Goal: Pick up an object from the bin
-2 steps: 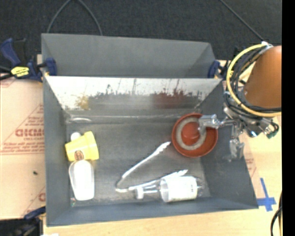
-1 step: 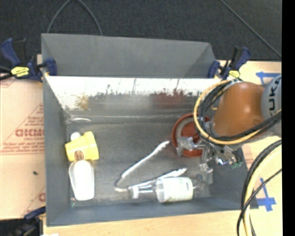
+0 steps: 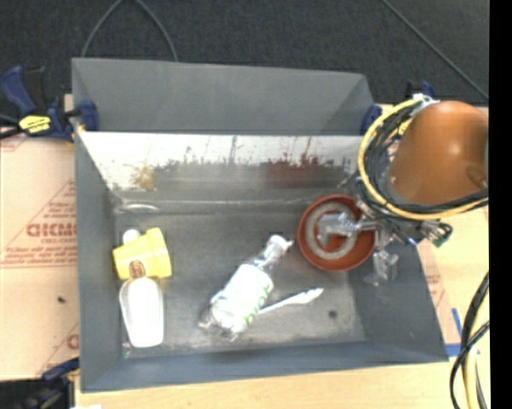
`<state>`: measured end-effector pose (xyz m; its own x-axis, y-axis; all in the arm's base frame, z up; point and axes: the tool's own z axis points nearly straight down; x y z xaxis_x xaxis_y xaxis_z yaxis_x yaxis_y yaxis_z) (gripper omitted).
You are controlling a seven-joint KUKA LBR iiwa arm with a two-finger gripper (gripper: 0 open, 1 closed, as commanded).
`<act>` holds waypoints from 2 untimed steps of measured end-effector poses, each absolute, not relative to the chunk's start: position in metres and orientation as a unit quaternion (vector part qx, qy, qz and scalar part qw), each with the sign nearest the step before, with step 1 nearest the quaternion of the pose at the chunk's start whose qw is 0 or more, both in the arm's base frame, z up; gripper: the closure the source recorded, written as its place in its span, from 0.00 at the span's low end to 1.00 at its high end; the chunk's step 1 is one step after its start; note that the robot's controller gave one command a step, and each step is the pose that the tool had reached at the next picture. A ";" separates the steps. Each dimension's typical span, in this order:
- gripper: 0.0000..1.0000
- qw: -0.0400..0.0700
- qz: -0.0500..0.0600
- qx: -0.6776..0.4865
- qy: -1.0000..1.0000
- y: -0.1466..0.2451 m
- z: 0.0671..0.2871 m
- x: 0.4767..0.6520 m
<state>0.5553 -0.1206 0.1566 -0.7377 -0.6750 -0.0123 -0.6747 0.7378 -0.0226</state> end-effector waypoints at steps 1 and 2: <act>0.00 0.008 -0.004 -0.178 0.984 -0.100 0.115 0.536; 0.00 0.007 -0.001 -0.121 0.993 -0.102 0.114 0.537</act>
Offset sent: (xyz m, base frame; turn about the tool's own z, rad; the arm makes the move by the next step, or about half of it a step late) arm 0.0053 -0.0103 0.0031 -0.0581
